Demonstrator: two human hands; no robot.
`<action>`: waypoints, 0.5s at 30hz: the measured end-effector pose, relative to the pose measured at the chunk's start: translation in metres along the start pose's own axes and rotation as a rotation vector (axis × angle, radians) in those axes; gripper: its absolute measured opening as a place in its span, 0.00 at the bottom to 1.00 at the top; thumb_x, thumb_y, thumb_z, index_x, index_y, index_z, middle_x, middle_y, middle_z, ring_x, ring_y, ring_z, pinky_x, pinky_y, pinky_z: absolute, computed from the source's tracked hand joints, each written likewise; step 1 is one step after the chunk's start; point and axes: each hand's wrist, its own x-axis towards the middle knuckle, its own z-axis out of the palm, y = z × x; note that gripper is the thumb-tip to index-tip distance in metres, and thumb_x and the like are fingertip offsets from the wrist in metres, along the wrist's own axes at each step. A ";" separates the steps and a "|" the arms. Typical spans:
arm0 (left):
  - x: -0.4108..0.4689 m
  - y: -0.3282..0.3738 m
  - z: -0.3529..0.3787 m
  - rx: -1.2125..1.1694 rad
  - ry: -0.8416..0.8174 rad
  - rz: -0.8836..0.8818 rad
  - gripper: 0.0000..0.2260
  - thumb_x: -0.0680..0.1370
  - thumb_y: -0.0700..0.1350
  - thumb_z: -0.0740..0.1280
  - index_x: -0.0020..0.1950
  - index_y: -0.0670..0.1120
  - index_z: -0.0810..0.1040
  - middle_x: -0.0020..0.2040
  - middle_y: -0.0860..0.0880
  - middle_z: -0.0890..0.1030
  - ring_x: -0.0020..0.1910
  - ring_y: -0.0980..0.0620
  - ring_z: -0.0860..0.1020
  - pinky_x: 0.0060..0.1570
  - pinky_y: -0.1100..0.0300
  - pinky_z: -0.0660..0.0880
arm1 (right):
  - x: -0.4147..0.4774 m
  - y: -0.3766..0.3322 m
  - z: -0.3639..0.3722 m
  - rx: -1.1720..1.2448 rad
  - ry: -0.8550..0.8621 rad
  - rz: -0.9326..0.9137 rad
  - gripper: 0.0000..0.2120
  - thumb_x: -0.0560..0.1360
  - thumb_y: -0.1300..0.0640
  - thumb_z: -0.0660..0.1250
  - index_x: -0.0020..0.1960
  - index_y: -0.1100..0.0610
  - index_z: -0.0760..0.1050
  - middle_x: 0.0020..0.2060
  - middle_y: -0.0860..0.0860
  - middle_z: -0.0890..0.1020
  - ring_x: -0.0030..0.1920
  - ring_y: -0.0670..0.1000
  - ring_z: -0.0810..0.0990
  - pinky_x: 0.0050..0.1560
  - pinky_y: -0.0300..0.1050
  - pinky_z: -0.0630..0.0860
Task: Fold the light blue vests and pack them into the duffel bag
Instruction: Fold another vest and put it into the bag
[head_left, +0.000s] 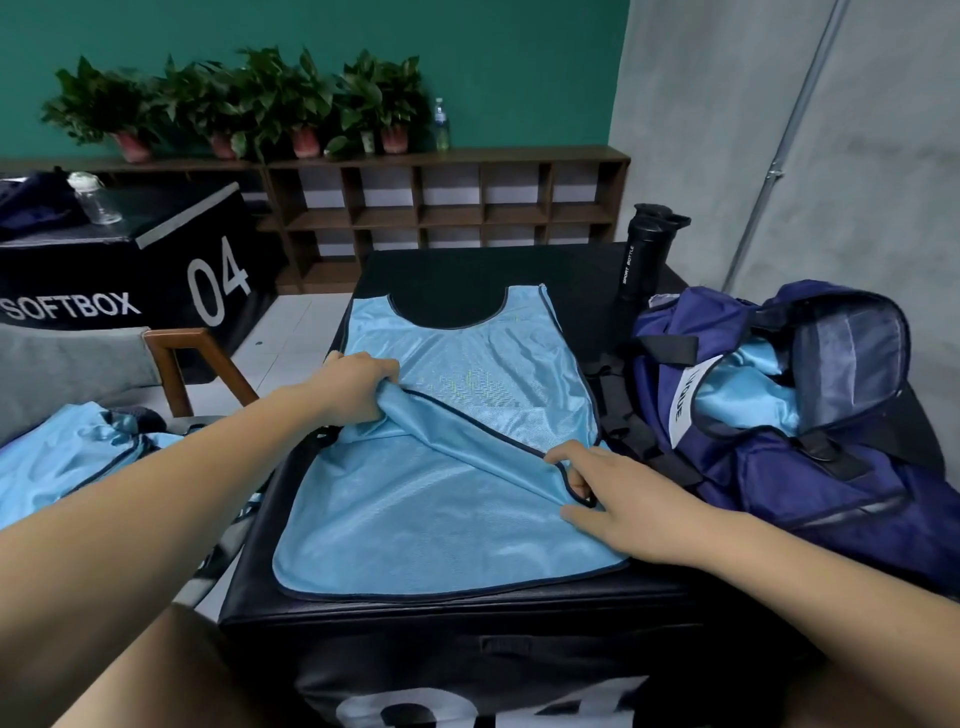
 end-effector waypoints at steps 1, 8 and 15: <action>-0.008 0.001 -0.004 -0.013 0.000 -0.008 0.10 0.74 0.47 0.70 0.47 0.56 0.69 0.43 0.54 0.77 0.49 0.48 0.74 0.50 0.51 0.64 | 0.000 -0.001 0.002 0.010 0.023 0.006 0.24 0.81 0.46 0.70 0.73 0.42 0.64 0.47 0.43 0.74 0.50 0.42 0.73 0.50 0.39 0.71; -0.090 0.005 -0.034 -0.145 -0.100 -0.024 0.20 0.73 0.54 0.75 0.60 0.63 0.71 0.47 0.56 0.78 0.47 0.62 0.72 0.51 0.55 0.66 | 0.001 0.005 0.006 0.037 0.093 0.019 0.24 0.82 0.49 0.71 0.74 0.44 0.66 0.44 0.43 0.77 0.48 0.44 0.77 0.52 0.44 0.75; -0.158 0.017 -0.034 -0.297 -0.138 0.035 0.10 0.72 0.50 0.75 0.50 0.59 0.78 0.43 0.57 0.82 0.44 0.57 0.79 0.43 0.62 0.73 | -0.008 0.013 -0.006 -0.066 0.099 -0.015 0.25 0.81 0.50 0.71 0.75 0.43 0.66 0.45 0.40 0.75 0.49 0.42 0.75 0.53 0.45 0.75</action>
